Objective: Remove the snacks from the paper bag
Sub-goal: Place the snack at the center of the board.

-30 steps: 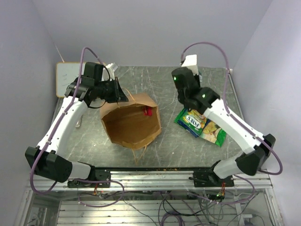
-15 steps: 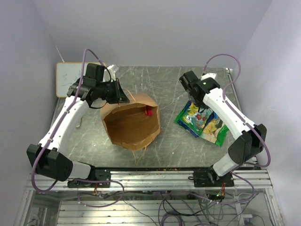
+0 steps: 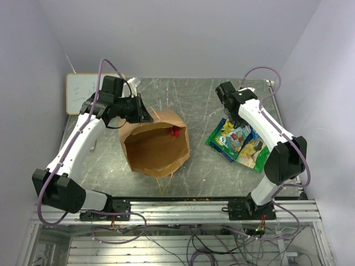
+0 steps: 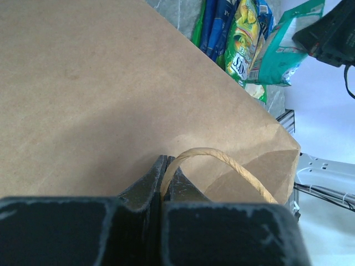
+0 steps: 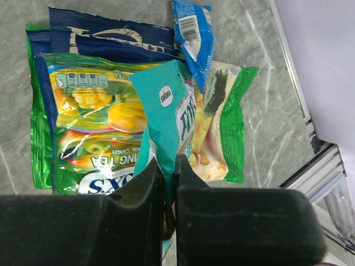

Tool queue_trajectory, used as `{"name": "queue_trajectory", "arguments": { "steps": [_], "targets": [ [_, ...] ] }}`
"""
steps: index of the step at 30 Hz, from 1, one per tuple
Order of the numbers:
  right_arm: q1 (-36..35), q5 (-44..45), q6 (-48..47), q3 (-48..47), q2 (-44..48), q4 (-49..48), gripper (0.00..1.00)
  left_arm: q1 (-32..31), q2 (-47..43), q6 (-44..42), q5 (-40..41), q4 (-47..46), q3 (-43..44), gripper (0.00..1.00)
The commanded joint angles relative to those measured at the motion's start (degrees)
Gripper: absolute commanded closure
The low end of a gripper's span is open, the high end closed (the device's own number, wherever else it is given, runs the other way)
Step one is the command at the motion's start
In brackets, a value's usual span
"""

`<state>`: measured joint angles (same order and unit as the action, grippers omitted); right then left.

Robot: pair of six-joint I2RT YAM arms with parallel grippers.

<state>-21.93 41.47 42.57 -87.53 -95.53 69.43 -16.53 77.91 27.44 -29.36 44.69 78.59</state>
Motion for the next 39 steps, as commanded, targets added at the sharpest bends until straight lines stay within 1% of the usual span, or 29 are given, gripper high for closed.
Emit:
{"name": "queue_trajectory", "arguments": {
  "steps": [1, 7, 8, 10, 20, 27, 32, 33, 39],
  "targets": [
    [0.2, -1.3, -0.8, -2.1, -1.9, -3.4, 0.94, 0.5, -0.3, -1.2, -0.4, -0.4, 1.5, 0.93],
    [0.5, -2.0, 1.3, -2.6, -5.2, -7.5, 0.86, 0.6, -0.3, -1.6, -0.3, -0.3, 2.3, 0.93],
    [0.6, -2.1, 2.0, -2.9, -6.0, -7.9, 0.84, 0.6, -0.2, -1.6, -0.3, -0.3, 2.5, 0.93],
    [0.6, -1.8, 3.5, -3.7, -7.5, -7.4, 0.82, 0.6, -0.1, -1.5, -0.5, -0.4, 2.7, 0.93],
    [0.7, -1.6, 4.3, -1.1, -9.4, -11.9, 0.79, 0.9, -0.9, -0.4, -1.2, -1.6, 0.6, 0.93],
    [0.8, -4.6, 5.0, 2.7, -8.6, -16.1, 0.77, 0.9, -1.3, 0.6, -1.7, -2.0, 1.2, 0.93],
    [0.8, -5.4, 5.3, 3.6, -8.7, -17.9, 0.75, 0.9, -1.6, 1.3, -2.5, -2.2, 1.4, 0.93],
    [0.8, -5.6, 5.2, 3.6, -8.6, -18.2, 0.73, 0.9, -1.7, 1.5, -2.5, -2.1, 1.5, 0.93],
    [0.8, -6.9, 5.0, 2.9, -6.4, -18.6, 0.53, 0.9, -2.5, 3.1, -3.2, -3.2, 0.7, 0.93]
  ]
}}
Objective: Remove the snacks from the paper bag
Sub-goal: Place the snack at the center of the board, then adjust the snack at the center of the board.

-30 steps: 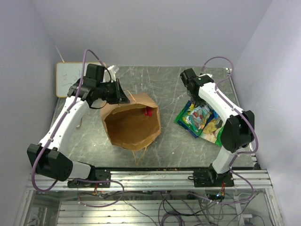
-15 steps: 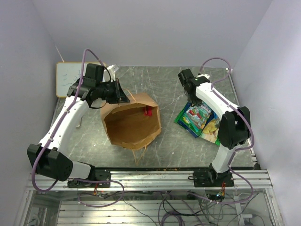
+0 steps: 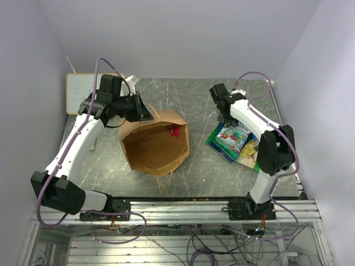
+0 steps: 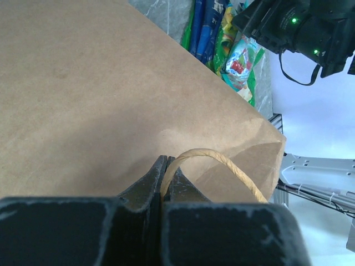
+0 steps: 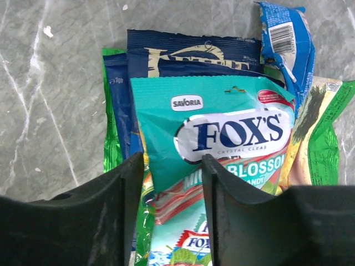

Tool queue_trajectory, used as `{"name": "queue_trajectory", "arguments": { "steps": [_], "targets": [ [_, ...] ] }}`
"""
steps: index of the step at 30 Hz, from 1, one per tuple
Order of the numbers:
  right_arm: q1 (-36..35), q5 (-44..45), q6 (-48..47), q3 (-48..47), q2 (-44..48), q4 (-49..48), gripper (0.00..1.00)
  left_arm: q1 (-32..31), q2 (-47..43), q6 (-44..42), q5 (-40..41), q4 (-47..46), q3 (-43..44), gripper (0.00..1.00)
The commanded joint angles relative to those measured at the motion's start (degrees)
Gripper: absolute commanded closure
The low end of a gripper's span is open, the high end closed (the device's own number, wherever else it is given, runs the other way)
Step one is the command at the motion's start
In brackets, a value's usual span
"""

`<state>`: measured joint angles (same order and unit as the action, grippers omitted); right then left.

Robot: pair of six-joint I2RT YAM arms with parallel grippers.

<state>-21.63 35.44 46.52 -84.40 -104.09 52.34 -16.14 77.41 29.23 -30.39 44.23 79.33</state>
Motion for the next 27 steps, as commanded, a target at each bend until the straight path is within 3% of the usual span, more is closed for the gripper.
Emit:
{"name": "queue_trajectory", "arguments": {
  "steps": [1, 12, 20, 27],
  "targets": [
    [0.4, -1.0, 0.8, 0.0, 3.1, -1.7, 0.5, 0.5, -2.1, 1.7, -2.5, -3.1, -0.3, 0.93],
    [0.4, -3.4, -9.4, 5.1, 16.6, -7.6, 0.25, 0.5, -2.8, 2.0, -2.0, -2.6, -0.6, 0.93],
    [0.4, -14.1, -21.8, 13.4, 27.9, -17.8, 0.23, 0.5, -5.2, 4.7, -2.9, -3.6, -2.8, 0.93],
    [0.4, -31.3, -31.0, 15.9, 35.7, -21.2, 0.23, 0.4, -7.0, 9.6, -6.0, -5.1, -4.2, 0.93]
  ]
}}
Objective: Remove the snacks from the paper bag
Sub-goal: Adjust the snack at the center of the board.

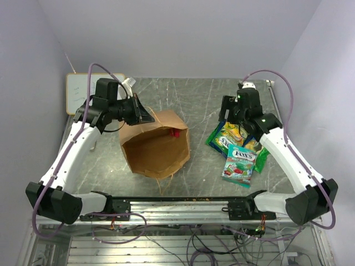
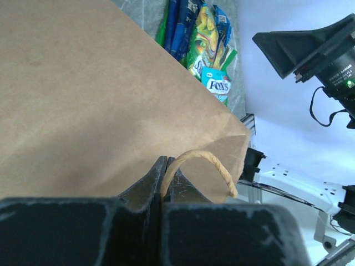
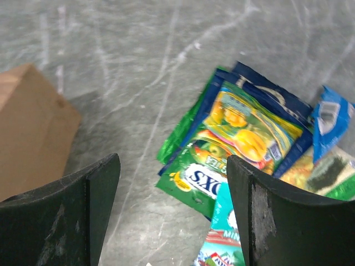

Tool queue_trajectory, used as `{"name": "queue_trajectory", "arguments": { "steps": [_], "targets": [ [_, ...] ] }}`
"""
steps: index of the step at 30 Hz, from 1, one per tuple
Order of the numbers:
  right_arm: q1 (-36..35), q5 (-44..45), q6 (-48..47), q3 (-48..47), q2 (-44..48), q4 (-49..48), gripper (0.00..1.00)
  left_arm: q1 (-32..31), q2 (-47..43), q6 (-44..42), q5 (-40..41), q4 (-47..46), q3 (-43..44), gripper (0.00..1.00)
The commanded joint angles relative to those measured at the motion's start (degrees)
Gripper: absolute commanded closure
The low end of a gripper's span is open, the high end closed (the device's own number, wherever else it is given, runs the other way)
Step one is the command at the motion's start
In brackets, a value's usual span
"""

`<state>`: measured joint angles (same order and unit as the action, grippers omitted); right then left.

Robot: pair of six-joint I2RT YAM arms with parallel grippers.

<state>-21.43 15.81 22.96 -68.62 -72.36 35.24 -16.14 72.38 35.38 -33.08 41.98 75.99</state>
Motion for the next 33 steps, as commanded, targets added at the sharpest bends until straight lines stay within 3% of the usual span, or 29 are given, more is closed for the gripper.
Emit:
{"name": "queue_trajectory", "arguments": {
  "steps": [1, 4, 6, 9, 11, 15, 21, 23, 26, 30, 33],
  "targets": [
    [0.2, -13.7, -8.4, 0.6, 4.9, -4.3, 0.23, 0.4, -2.2, 4.0, -3.5, -3.3, -1.3, 0.93],
    [0.1, -16.2, -9.8, 2.9, 7.4, -4.2, 0.23, 0.4, -2.5, 4.4, -4.2, -3.2, -1.8, 0.93],
    [0.2, -12.3, -8.1, 3.8, 8.2, -2.0, 0.23, 0.4, -2.8, 4.2, -4.1, -2.7, -1.8, 0.93],
    [0.2, -0.2, 3.6, 3.0, 6.9, 7.4, 0.23, 0.4, -3.4, 4.2, -3.7, -2.8, -2.0, 0.93],
    [0.2, 3.0, 12.4, 4.7, 6.5, 13.3, 0.23, 0.4, -3.7, 4.3, -3.7, -3.6, -2.8, 0.93],
    [0.6, 3.2, 25.3, 14.2, 10.8, 15.8, 0.24, 0.5, -2.3, 3.7, -5.1, -4.6, -3.2, 0.93],
    [0.1, -2.3, 28.8, 20.3, 7.4, 17.8, 0.28, 0.4, 1.7, -2.0, -5.3, -2.3, 0.0, 0.93],
    [-6.7, 0.1, 31.4, 20.2, 4.8, 19.3, 0.28, 0.3, 3.0, -3.4, -5.4, -1.6, 0.6, 0.93],
    [-18.3, 12.0, 35.7, 15.7, -2.1, 26.2, 0.25, -0.9, 3.0, -3.2, -5.3, -3.6, -0.4, 0.93],
    [-22.8, 22.6, 47.8, 6.1, -14.3, 41.7, 0.23, -2.3, 3.0, -3.6, -5.7, -2.8, -0.7, 0.93],
    [-25.4, 26.0, 51.2, 1.9, -19.3, 43.7, 0.21, -3.5, 2.9, -6.0, -2.8, -0.6, 1.4, 0.93]
  ]
}}
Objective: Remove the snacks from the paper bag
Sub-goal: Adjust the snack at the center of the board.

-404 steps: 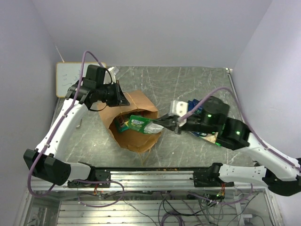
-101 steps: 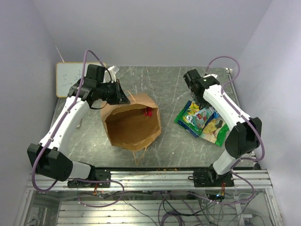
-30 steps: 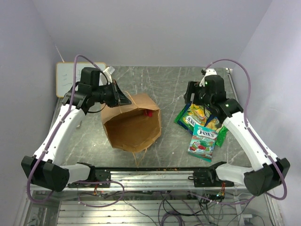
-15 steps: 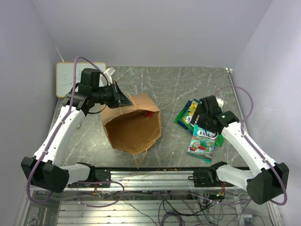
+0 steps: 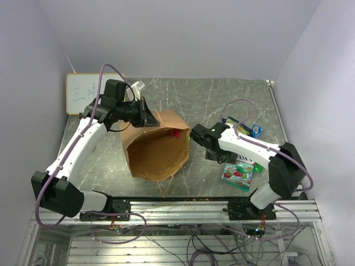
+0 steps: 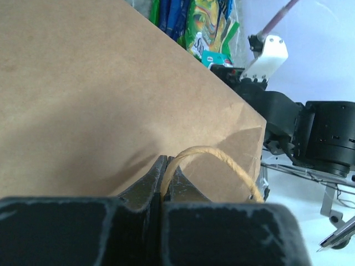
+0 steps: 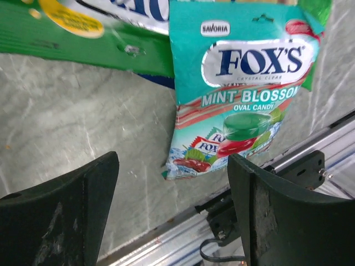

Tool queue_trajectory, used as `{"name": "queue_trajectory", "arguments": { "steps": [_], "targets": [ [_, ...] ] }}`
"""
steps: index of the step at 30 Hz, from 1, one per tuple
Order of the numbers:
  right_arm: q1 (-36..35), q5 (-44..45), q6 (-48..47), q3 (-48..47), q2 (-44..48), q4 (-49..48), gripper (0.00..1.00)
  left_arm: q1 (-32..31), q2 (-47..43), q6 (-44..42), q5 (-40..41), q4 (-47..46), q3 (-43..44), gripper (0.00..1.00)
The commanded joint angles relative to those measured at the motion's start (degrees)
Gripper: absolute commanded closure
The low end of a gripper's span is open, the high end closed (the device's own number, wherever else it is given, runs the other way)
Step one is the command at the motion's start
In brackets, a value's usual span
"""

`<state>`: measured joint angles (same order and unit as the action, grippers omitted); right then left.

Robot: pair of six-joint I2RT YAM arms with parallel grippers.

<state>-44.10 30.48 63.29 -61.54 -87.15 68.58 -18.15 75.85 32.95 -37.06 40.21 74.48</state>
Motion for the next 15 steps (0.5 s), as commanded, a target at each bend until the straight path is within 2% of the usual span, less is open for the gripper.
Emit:
{"name": "queue_trajectory", "arguments": {
  "steps": [1, 7, 15],
  "targets": [
    [-2.7, 11.9, 12.1, -5.4, -5.8, 10.4, 0.21, -1.8, -0.3, -4.5, 2.3, 2.3, 3.9, 0.93],
    [-2.4, 14.3, 14.3, -6.5, -13.5, 9.8, 0.21, -4.1, 0.4, -7.9, 5.7, 5.5, 8.3, 0.93],
    [0.4, 14.7, 13.4, -0.4, -13.1, 2.7, 0.3, -4.4, -0.7, -9.4, 8.5, 6.4, 8.0, 0.93]
  ]
}}
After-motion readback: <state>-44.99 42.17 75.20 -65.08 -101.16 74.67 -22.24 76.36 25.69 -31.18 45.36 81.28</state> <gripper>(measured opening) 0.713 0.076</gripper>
